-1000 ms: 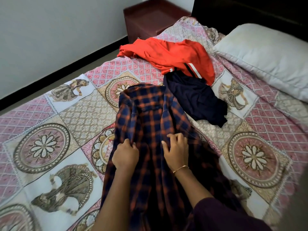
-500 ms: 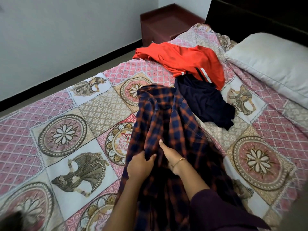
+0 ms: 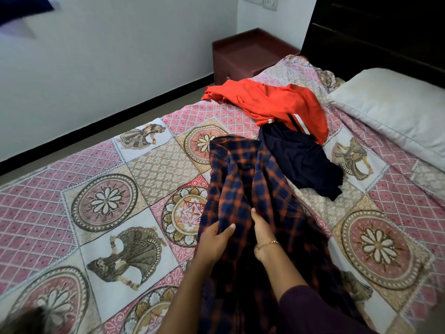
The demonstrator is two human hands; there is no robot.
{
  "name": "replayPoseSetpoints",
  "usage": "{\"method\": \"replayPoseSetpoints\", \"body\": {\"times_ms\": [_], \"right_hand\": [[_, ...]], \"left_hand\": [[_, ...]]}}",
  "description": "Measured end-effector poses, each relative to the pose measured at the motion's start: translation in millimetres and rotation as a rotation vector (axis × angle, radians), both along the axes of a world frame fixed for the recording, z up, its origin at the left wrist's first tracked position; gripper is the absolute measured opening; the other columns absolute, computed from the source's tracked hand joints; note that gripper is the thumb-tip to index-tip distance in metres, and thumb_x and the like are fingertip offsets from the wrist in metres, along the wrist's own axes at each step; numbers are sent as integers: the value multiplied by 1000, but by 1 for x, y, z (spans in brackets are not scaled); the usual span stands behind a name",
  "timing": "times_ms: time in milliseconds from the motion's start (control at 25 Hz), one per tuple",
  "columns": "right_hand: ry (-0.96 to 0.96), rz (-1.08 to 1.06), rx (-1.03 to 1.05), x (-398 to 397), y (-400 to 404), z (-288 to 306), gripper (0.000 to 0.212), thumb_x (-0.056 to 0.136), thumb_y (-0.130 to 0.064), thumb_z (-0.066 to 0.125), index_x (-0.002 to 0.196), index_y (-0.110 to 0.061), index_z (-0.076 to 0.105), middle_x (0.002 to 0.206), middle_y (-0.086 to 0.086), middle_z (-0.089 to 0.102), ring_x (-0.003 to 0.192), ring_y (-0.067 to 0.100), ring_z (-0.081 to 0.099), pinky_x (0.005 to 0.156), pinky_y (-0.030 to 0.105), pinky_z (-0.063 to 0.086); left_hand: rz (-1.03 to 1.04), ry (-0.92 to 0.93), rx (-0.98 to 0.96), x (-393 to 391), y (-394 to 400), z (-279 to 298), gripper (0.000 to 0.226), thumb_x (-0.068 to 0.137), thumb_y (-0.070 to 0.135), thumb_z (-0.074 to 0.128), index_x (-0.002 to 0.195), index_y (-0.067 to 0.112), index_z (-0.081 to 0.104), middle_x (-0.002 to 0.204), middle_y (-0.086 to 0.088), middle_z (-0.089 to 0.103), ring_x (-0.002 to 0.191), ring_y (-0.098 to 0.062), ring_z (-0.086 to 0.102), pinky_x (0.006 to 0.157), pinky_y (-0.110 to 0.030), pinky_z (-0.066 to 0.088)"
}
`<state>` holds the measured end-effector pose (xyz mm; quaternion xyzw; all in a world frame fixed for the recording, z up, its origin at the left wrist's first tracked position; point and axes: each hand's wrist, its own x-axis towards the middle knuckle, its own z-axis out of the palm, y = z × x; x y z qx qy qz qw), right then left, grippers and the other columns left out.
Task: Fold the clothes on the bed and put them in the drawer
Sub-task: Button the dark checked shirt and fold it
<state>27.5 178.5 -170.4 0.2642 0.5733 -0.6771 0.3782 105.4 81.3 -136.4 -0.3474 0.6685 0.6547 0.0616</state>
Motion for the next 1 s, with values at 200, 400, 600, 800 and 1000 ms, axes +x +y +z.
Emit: {"method": "replayPoseSetpoints", "body": {"times_ms": [200,400,600,800,1000], "right_hand": [[82,-57,-78,-21,0,6,36,95,-26,52,130,-17,52,123,11,61,108,28,60,91,45,50],[-37,132,9,-32,12,10,40,95,-36,50,115,-3,63,94,12,69,81,25,65,67,36,53],[-63,264,115,-42,25,-12,63,83,-62,53,126,-15,57,115,5,65,104,24,62,94,44,50],[-97,630,2,-18,54,-9,52,81,-52,63,117,-15,61,116,6,67,106,19,64,88,33,50],[-31,350,4,27,59,-8,44,69,-32,78,105,-10,62,94,3,73,69,12,69,66,25,43]], "left_hand": [[103,18,406,-6,5,-1,26,99,26,45,112,13,63,106,-5,71,98,-20,67,82,-34,54],[63,-54,580,-7,14,-2,23,99,31,43,108,19,61,101,-1,71,90,-16,68,72,-27,55],[387,-80,296,-12,10,-25,26,93,26,56,94,2,66,98,-18,70,83,-24,64,76,-37,54],[-146,-255,-91,9,-15,-25,47,66,58,75,89,18,66,92,2,69,85,-15,66,81,-30,53],[-112,-106,338,46,-29,-9,24,87,14,63,108,1,65,95,-13,72,78,-20,70,79,-33,57]]}}
